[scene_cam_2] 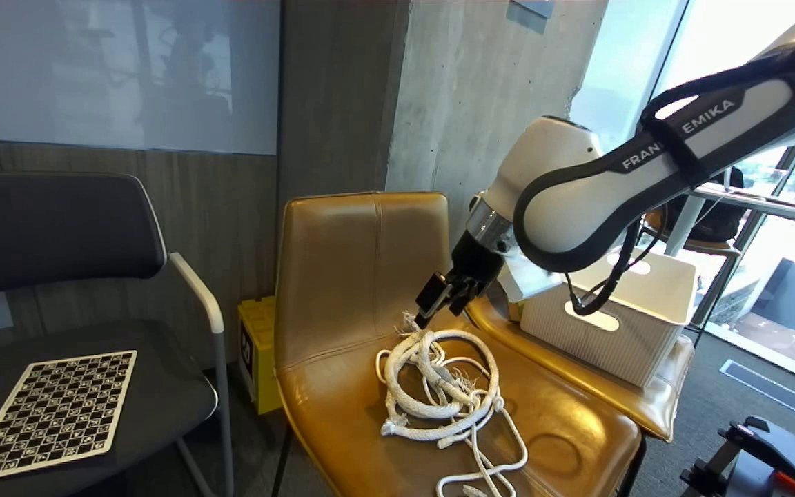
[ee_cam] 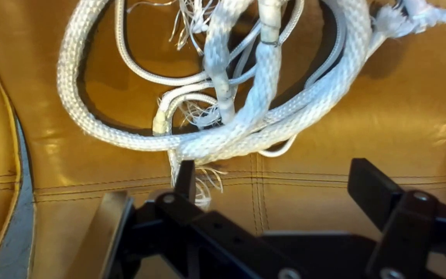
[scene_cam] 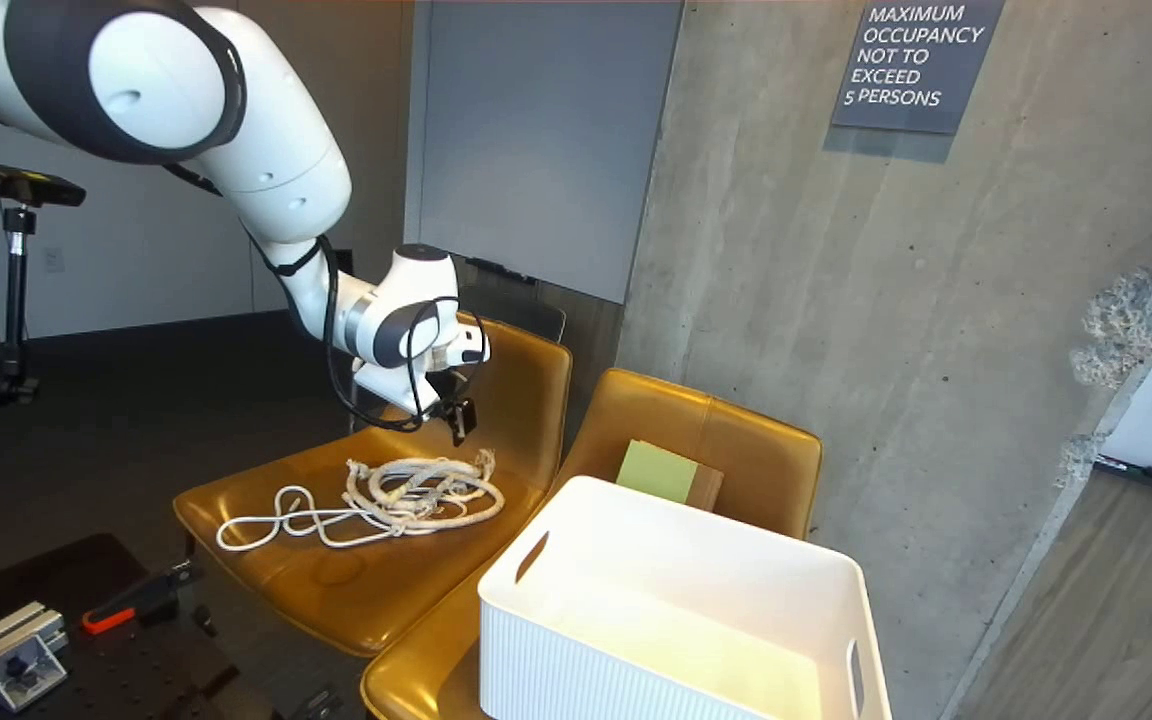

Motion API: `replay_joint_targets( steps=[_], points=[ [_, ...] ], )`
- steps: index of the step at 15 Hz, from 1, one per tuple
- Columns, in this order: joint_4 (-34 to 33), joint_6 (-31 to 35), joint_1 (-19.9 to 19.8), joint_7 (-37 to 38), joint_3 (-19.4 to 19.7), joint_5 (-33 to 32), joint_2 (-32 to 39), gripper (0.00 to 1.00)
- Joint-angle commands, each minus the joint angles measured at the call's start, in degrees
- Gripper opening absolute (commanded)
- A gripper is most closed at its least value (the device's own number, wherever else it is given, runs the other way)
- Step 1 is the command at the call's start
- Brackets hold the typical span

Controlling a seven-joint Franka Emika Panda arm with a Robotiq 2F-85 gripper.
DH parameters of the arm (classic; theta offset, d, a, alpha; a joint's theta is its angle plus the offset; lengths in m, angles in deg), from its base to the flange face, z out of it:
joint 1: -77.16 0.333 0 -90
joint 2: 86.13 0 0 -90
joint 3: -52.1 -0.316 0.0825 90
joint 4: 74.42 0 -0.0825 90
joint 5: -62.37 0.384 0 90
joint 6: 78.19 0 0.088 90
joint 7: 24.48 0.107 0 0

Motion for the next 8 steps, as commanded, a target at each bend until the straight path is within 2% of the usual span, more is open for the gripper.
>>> replay_joint_targets(
  steps=[1, 6, 7, 8],
  points=[
    [-7.6, -0.7, 1.2, 1.0, 1.0, 0.9, 6.7, 1.00],
    [-14.0, -1.1, 1.7, 2.4, 2.1, 0.9, 12.5, 1.00],
    [-14.9, -1.3, 1.7, 2.7, 2.5, 0.8, 13.2, 0.80],
    [-16.1, -1.4, 1.8, 3.0, 3.0, 0.7, 13.9, 0.74]
  ],
)
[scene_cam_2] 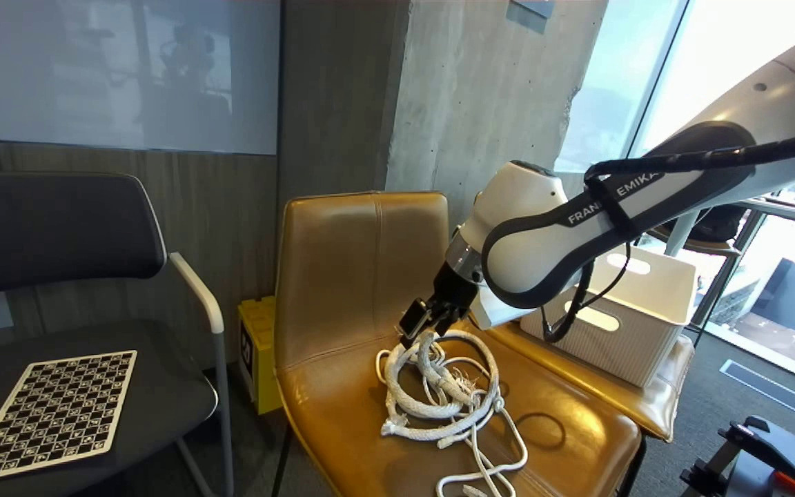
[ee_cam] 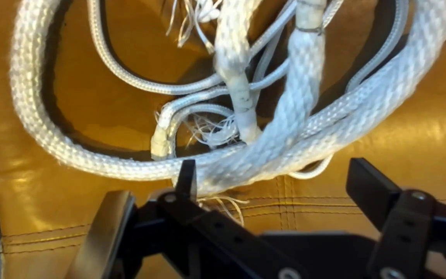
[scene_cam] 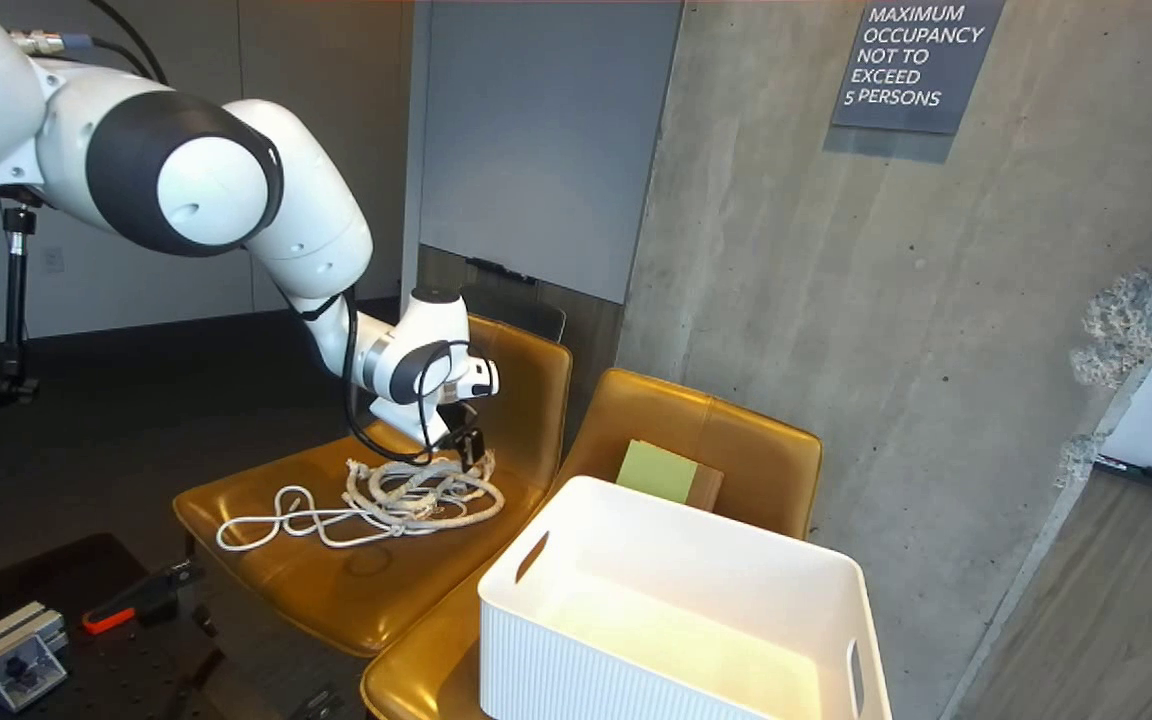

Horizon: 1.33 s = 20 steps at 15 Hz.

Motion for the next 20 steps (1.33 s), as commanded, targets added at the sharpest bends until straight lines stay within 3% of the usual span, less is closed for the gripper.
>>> replay_joint_targets(
  steps=[1, 9, 10, 13, 14, 15, 16, 20],
  points=[
    [-6.2, -1.4, 1.4, 1.7, 2.3, 0.6, 3.6, 0.68],
    [-10.4, -2.1, 2.5, 4.3, 6.0, 0.0, 6.4, 0.05],
    [-10.4, -2.2, 2.7, 4.6, 6.6, -0.1, 6.5, 0.01],
    [-9.9, -3.4, 3.7, 5.9, 8.5, -0.7, 6.7, 0.00],
    [-9.0, -4.0, 3.9, 6.1, 8.8, -0.8, 6.4, 0.32],
    [-8.3, -4.0, 4.2, 6.2, 9.0, -0.9, 6.2, 0.33],
    [-7.4, -3.9, 4.3, 6.0, 8.9, -1.0, 6.0, 0.07],
    [-4.7, -2.9, 4.5, 5.5, 8.5, -0.9, 4.8, 0.01]
  ],
)
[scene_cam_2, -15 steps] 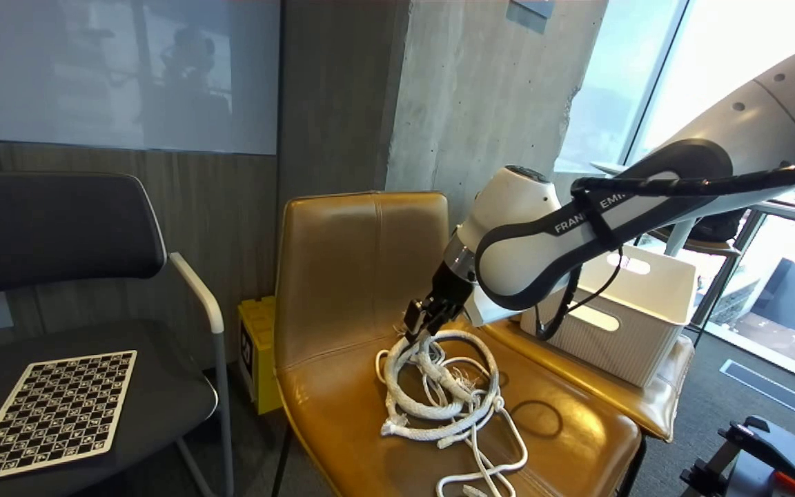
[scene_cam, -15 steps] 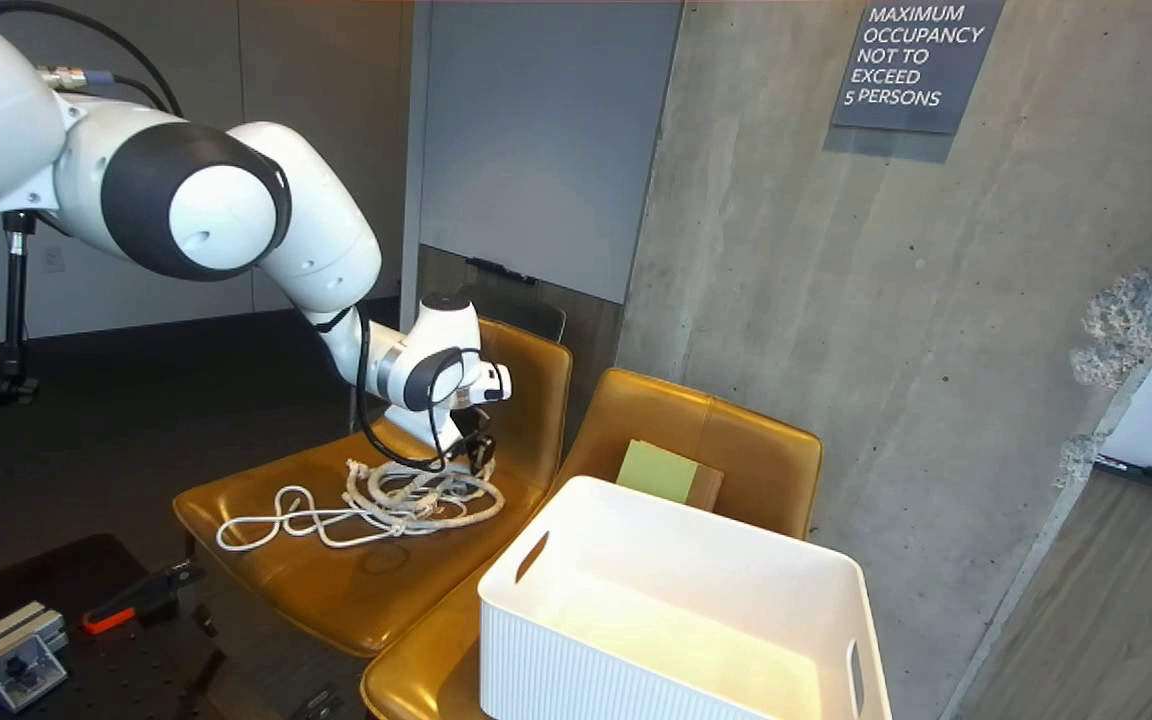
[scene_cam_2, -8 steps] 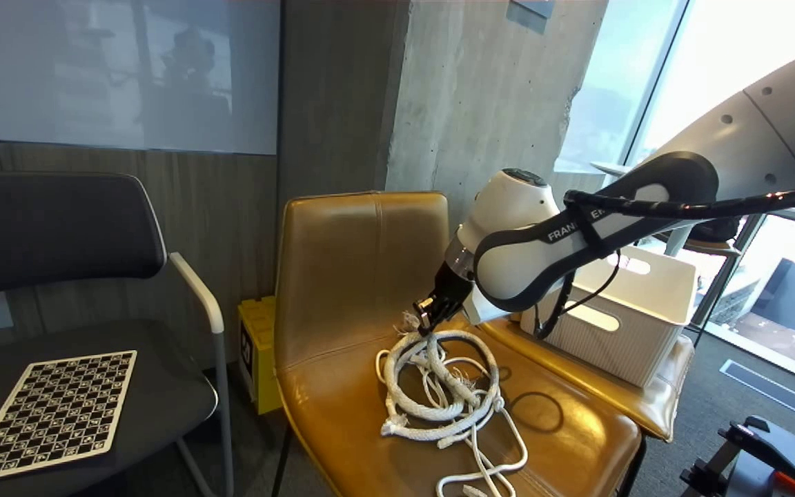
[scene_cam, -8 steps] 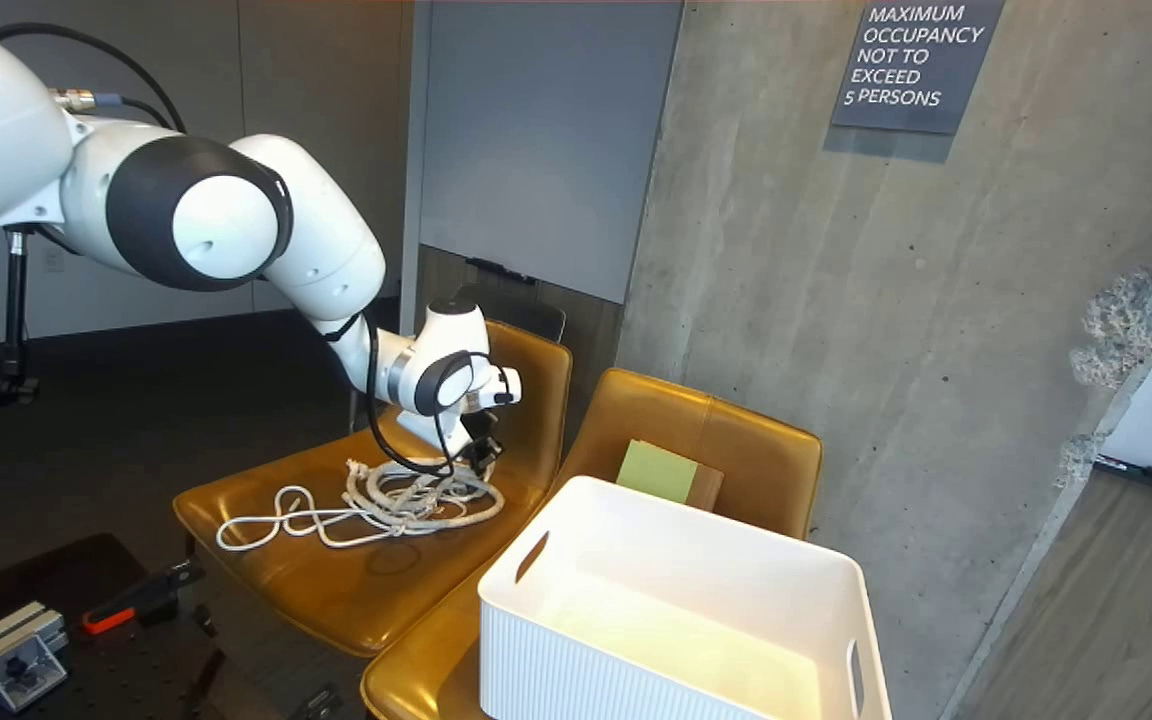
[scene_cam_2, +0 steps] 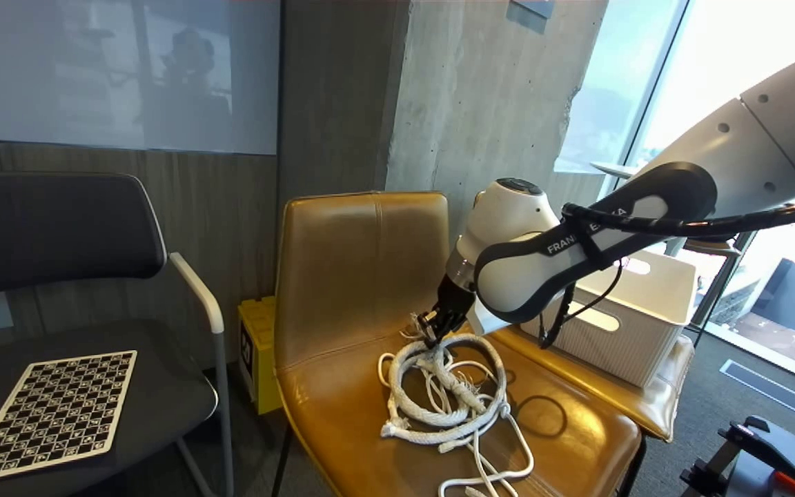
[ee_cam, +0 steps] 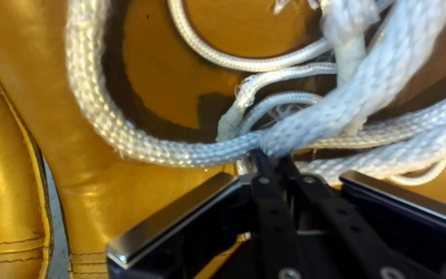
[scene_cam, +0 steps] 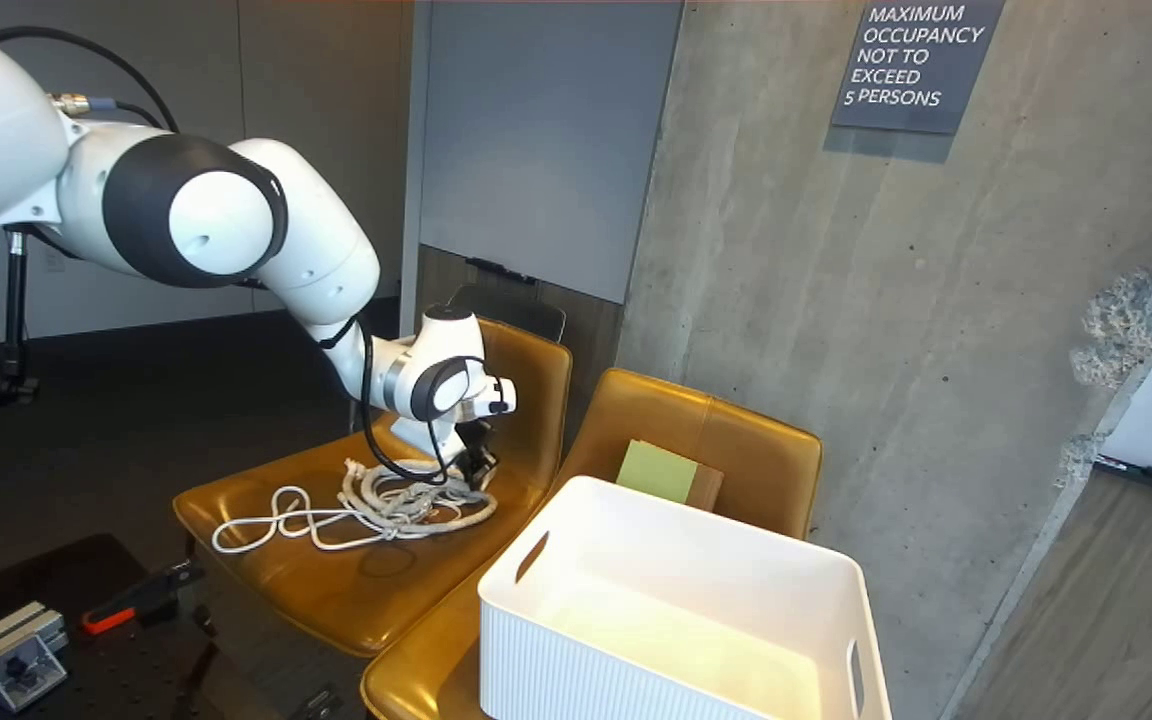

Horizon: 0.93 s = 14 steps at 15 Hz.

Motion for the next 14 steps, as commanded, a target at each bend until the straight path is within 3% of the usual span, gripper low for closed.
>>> replay_joint_targets(
  steps=[1, 4, 8, 11, 14],
  points=[
    [3.4, 0.4, 1.1, 1.1, 0.8, -0.8, -1.9, 0.02],
    [7.4, 2.5, 2.1, 1.5, 1.1, -1.1, -4.9, 0.02],
    [19.2, 9.9, 6.2, 2.4, 4.2, -3.4, -14.7, 0.02],
    [27.3, 17.3, 11.4, 5.4, 10.6, -6.2, -22.2, 0.02],
    [34.3, 26.0, 18.0, 8.8, 19.8, -6.9, -28.8, 0.02]
  ],
)
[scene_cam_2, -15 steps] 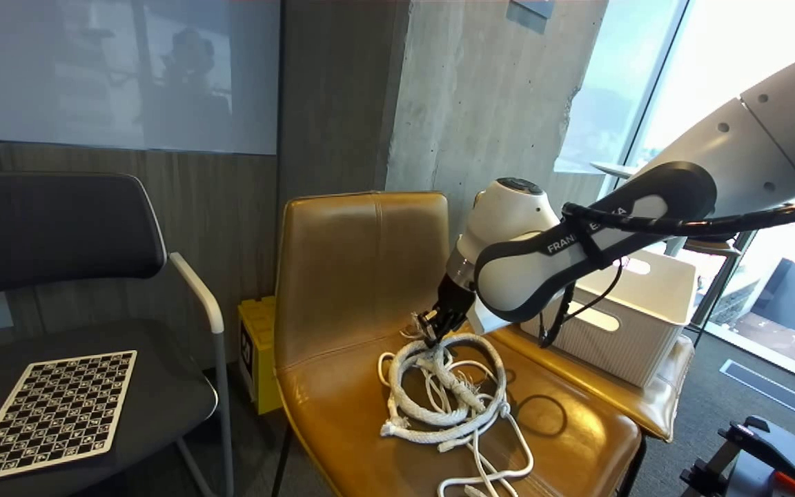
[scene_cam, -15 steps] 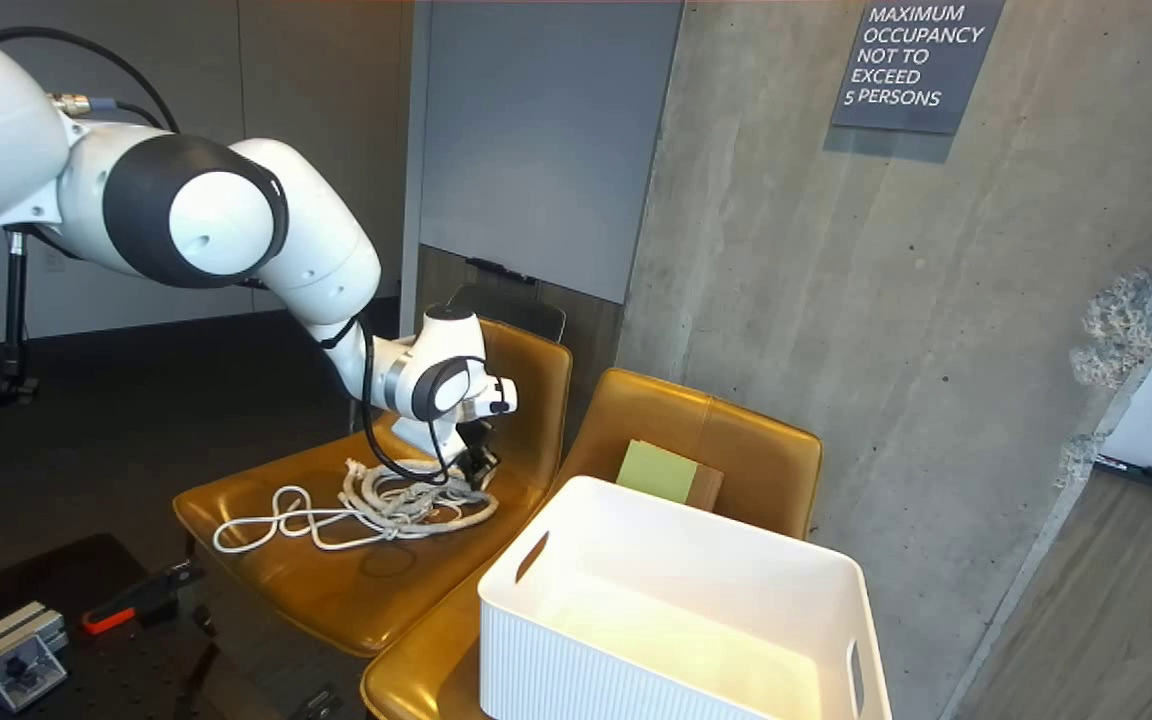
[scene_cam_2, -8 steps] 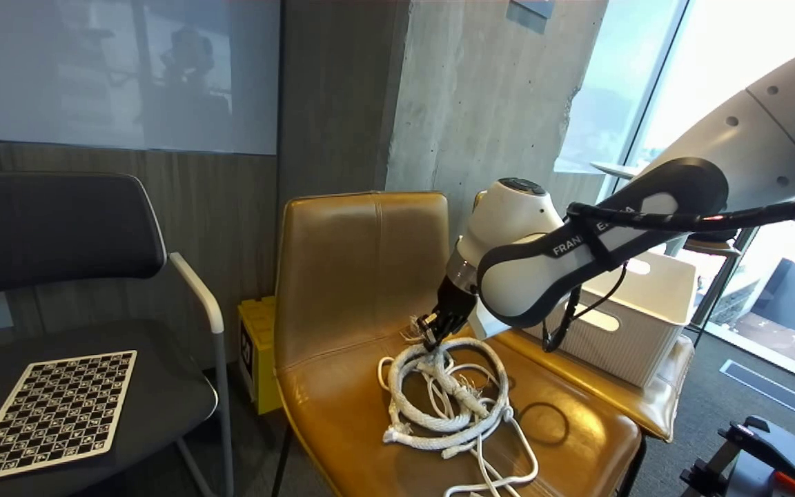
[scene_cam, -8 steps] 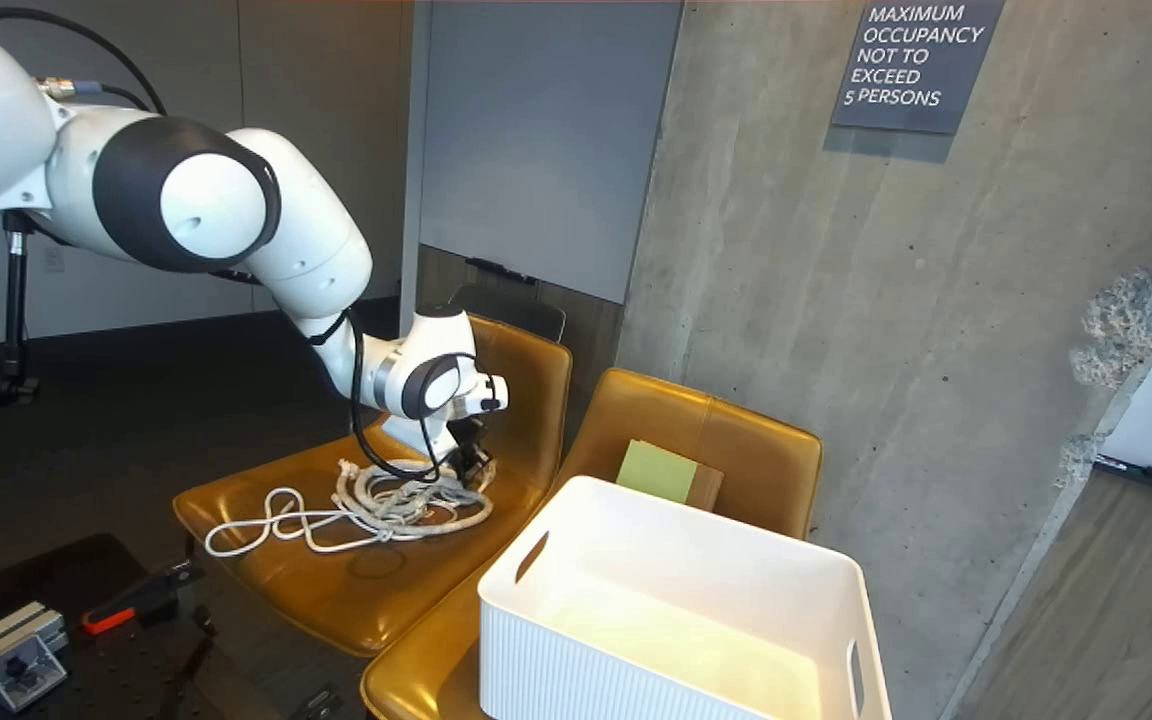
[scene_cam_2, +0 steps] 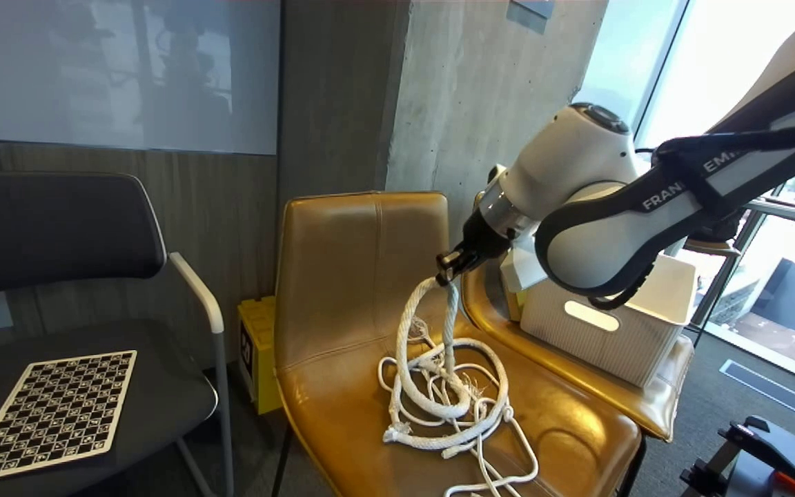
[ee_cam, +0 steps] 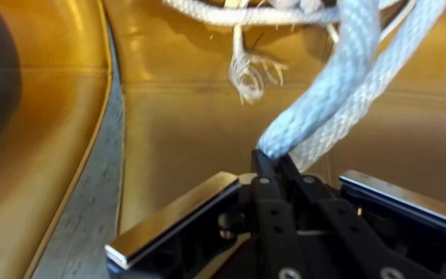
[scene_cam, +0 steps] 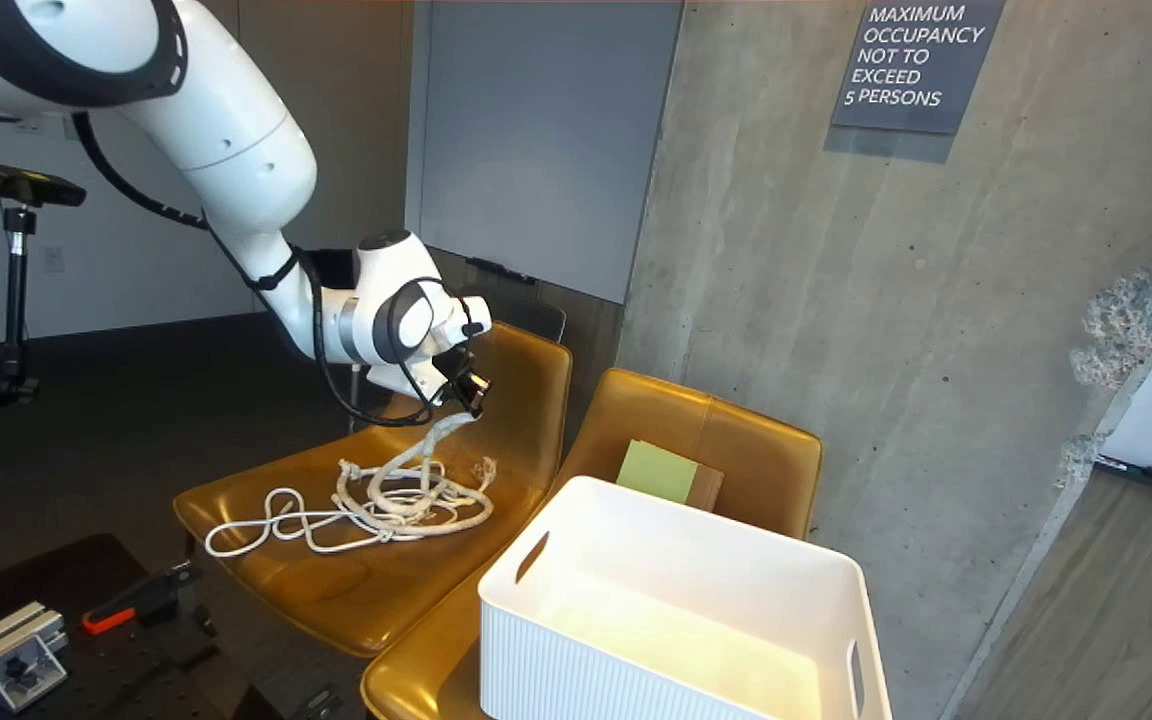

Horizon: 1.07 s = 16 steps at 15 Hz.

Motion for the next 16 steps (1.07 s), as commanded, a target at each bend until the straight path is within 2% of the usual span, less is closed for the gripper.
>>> replay_joint_targets(
  steps=[1, 4, 6, 12, 16],
  points=[
    [11.9, 9.3, 8.5, 4.7, 11.3, -1.2, -10.5, 0.02],
    [17.0, 14.8, 17.4, 6.0, 23.8, 0.4, -16.1, 0.02],
    [18.7, 15.8, 24.0, 5.9, 33.1, 1.5, -19.2, 0.02],
    [17.1, 13.0, 42.2, 5.8, 60.8, 5.7, -24.5, 0.02],
    [14.6, 8.4, 53.7, 4.8, 78.6, 6.5, -27.5, 0.02]
  ],
)
